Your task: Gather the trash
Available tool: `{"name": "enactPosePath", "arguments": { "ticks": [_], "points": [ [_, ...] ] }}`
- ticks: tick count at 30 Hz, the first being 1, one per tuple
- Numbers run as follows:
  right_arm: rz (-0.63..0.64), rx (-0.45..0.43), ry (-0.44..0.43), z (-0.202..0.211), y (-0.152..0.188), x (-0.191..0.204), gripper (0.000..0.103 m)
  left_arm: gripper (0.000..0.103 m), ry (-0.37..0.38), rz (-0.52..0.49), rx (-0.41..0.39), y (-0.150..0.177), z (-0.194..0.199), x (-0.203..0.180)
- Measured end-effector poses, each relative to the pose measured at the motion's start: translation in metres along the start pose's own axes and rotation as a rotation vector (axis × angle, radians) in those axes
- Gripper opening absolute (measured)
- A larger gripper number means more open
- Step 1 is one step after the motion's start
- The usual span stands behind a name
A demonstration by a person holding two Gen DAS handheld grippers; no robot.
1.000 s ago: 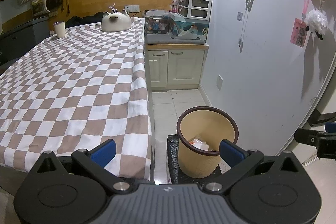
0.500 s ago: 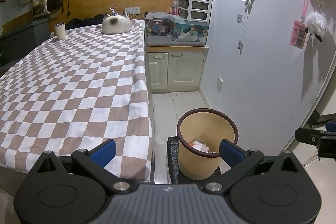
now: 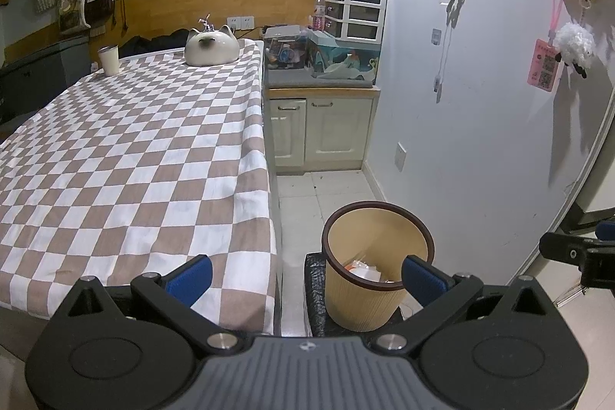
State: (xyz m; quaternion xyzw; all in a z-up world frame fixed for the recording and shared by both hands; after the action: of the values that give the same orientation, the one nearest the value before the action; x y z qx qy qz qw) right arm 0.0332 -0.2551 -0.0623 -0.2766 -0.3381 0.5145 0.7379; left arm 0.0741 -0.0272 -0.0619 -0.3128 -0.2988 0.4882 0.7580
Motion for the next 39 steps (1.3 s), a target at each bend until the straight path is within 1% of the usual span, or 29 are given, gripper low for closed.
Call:
{"name": "enactPosePath", "arguments": {
  "ticks": [39],
  "points": [
    [-0.001, -0.003, 0.001, 0.0012, -0.0013, -0.0006, 0.103, 0.103, -0.002, -0.001, -0.007, -0.0018, 0.001, -0.0016]
  ]
}}
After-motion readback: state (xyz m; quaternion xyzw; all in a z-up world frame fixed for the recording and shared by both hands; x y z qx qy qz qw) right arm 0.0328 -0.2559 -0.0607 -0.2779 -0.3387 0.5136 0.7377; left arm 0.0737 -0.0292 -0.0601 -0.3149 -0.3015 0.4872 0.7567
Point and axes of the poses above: each gripper's, at about its wrist camera, not at the fingertips, and z roughly against the way its jaws point, x to its left, y to its underside, the point moved 10 cm from there along -z, roughly the way its jaws point, and after that the axes turned 13 degrees about -z, right-handed, at the moved point
